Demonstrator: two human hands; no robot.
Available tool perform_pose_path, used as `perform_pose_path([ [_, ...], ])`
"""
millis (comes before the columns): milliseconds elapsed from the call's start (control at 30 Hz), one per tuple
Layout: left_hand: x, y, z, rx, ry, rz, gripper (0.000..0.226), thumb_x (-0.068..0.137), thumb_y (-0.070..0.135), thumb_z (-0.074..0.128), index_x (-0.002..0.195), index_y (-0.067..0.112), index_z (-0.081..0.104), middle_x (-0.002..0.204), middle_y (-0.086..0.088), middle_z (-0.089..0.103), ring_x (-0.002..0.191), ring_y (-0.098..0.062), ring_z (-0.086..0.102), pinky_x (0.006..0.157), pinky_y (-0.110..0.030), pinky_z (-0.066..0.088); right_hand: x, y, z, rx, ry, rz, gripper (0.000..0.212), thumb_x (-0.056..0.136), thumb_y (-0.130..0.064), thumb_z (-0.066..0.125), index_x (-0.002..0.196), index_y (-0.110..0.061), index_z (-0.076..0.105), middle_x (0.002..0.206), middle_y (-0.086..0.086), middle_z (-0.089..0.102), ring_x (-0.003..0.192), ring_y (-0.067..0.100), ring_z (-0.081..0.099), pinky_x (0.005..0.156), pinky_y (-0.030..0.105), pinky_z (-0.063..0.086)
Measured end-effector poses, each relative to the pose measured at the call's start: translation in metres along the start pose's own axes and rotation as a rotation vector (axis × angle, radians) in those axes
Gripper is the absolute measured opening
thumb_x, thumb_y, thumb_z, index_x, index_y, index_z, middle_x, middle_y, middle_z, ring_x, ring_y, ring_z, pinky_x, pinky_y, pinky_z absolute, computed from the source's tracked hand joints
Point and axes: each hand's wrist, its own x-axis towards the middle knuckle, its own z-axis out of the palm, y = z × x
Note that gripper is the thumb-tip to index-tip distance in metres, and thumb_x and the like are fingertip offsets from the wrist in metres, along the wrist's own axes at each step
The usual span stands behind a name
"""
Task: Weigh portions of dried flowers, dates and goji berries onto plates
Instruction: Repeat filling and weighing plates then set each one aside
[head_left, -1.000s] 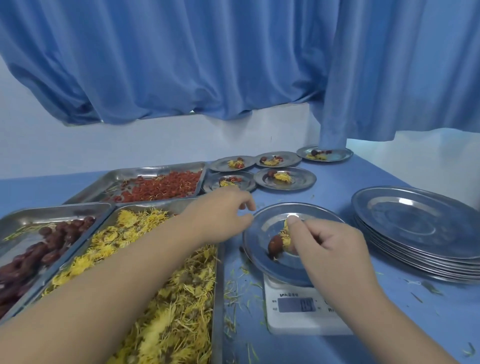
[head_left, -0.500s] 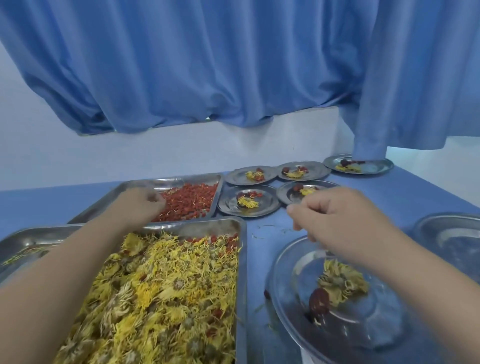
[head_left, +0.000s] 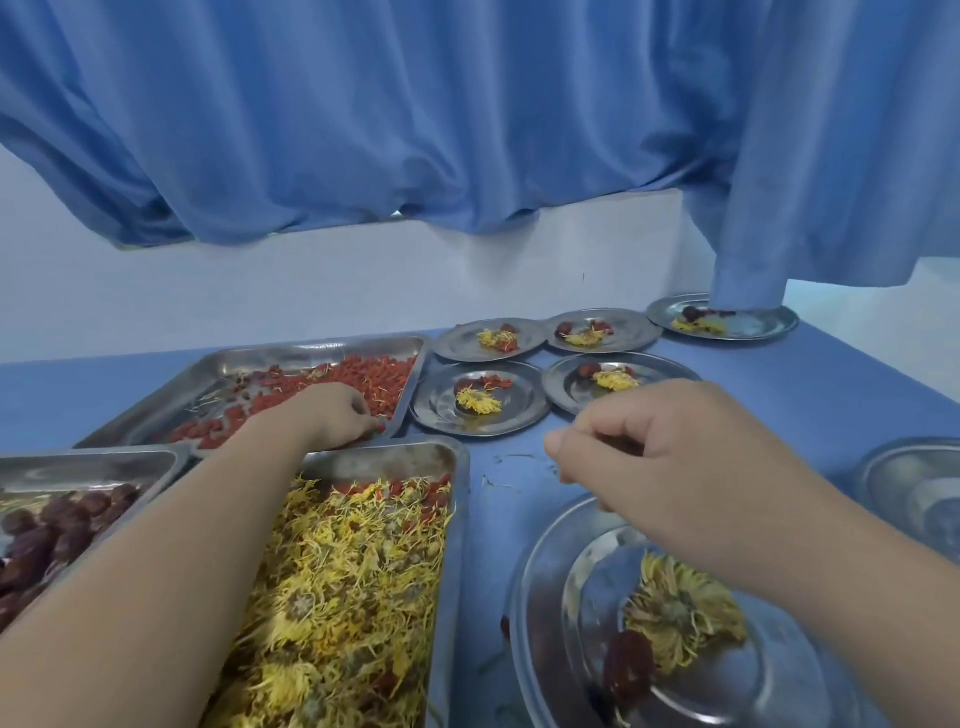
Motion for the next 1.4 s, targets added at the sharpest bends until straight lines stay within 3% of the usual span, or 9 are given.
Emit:
perform_pose_path([
  [200, 0.004, 0.0, -0.005, -0.099, -0.149, -0.05, 0.011, 0.09, 0.023, 0.06, 0.089, 0.024, 0.071, 0.101, 0.003, 0.065, 0.095, -0.017, 0.058, 0.094, -0.039, 0.043, 0.0, -0.003, 0.003, -0.008, -0.033, -0.046, 0.044, 0.088, -0.041, 0.054, 0.067, -0.002, 0.057, 0.048, 0.003, 0.037, 0.042, 0.007, 0.03, 0.043, 0.017, 0.033],
  [367, 0.005, -0.012, -0.005, -0.114, -0.149, -0.096, 0.018, 0.087, 0.004, 0.055, 0.093, 0.004, 0.072, 0.103, -0.011, 0.07, 0.082, -0.019, 0.057, 0.074, -0.032, 0.047, -0.002, -0.004, 0.005, 0.013, -0.083, -0.049, 0.043, 0.089, -0.041, 0.054, 0.068, -0.003, 0.057, 0.046, -0.003, 0.035, 0.041, 0.008, 0.031, 0.042, 0.017, 0.031],
  [467, 0.003, -0.012, -0.01, -0.069, -0.149, -0.134, 0.021, 0.086, 0.001, 0.054, 0.095, 0.005, 0.073, 0.096, -0.009, 0.067, 0.075, -0.021, 0.055, 0.072, -0.034, 0.049, -0.001, -0.004, 0.004, 0.014, -0.074, -0.063, 0.044, 0.089, -0.041, 0.054, 0.065, -0.004, 0.054, 0.045, -0.003, 0.035, 0.04, 0.008, 0.031, 0.041, 0.017, 0.032],
  [600, -0.001, -0.003, -0.015, 0.114, -0.114, -0.165, 0.022, 0.09, 0.002, 0.05, 0.093, 0.008, 0.071, 0.081, -0.007, 0.064, 0.059, -0.017, 0.053, 0.052, -0.026, 0.043, -0.002, -0.004, 0.003, -0.011, -0.063, -0.074, 0.044, 0.089, -0.04, 0.055, 0.063, -0.004, 0.05, 0.045, -0.003, 0.033, 0.041, 0.008, 0.03, 0.043, 0.018, 0.032],
  [800, 0.001, 0.002, -0.008, 0.214, -0.029, -0.129, 0.019, 0.091, 0.005, 0.051, 0.093, 0.008, 0.07, 0.089, -0.008, 0.063, 0.078, -0.021, 0.058, 0.073, -0.03, 0.049, -0.002, -0.007, 0.004, -0.055, -0.073, -0.116, 0.046, 0.09, -0.039, 0.055, 0.056, -0.01, 0.044, 0.046, -0.003, 0.036, 0.043, 0.009, 0.034, 0.047, 0.021, 0.035],
  [933, 0.005, -0.004, -0.012, 0.108, 0.03, -0.089, 0.021, 0.085, -0.003, 0.057, 0.084, 0.013, 0.071, 0.089, -0.007, 0.067, 0.073, -0.018, 0.058, 0.062, -0.029, 0.045, -0.003, -0.008, 0.004, -0.072, -0.083, -0.131, 0.047, 0.09, -0.038, 0.055, 0.053, -0.013, 0.04, 0.045, -0.003, 0.034, 0.043, 0.01, 0.033, 0.046, 0.024, 0.033],
  [1067, 0.007, -0.009, -0.018, 0.014, 0.106, -0.027, 0.019, 0.079, 0.004, 0.074, 0.076, 0.021, 0.066, 0.085, 0.006, 0.062, 0.08, -0.013, 0.056, 0.076, -0.03, 0.043, -0.003, -0.008, 0.004, -0.085, -0.095, -0.134, 0.047, 0.091, -0.039, 0.054, 0.054, -0.013, 0.039, 0.045, -0.003, 0.034, 0.044, 0.01, 0.033, 0.046, 0.026, 0.032],
  [1300, 0.001, -0.011, -0.024, -0.362, 0.123, 0.004, 0.019, 0.079, -0.006, 0.067, 0.085, 0.012, 0.069, 0.087, -0.011, 0.07, 0.081, -0.026, 0.067, 0.08, -0.039, 0.057, -0.002, -0.003, -0.001, -0.052, -0.068, -0.115, 0.045, 0.089, -0.039, 0.055, 0.056, -0.011, 0.043, 0.046, -0.004, 0.037, 0.043, 0.008, 0.032, 0.046, 0.024, 0.034],
  [1400, -0.009, -0.008, -0.027, -0.502, 0.128, 0.045, 0.018, 0.08, -0.004, 0.07, 0.088, 0.012, 0.07, 0.089, -0.012, 0.072, 0.079, -0.025, 0.07, 0.074, -0.033, 0.057, -0.001, -0.002, -0.009, -0.061, -0.031, -0.114, 0.042, 0.088, -0.042, 0.054, 0.061, -0.01, 0.051, 0.048, -0.003, 0.042, 0.042, 0.006, 0.034, 0.044, 0.024, 0.036],
])
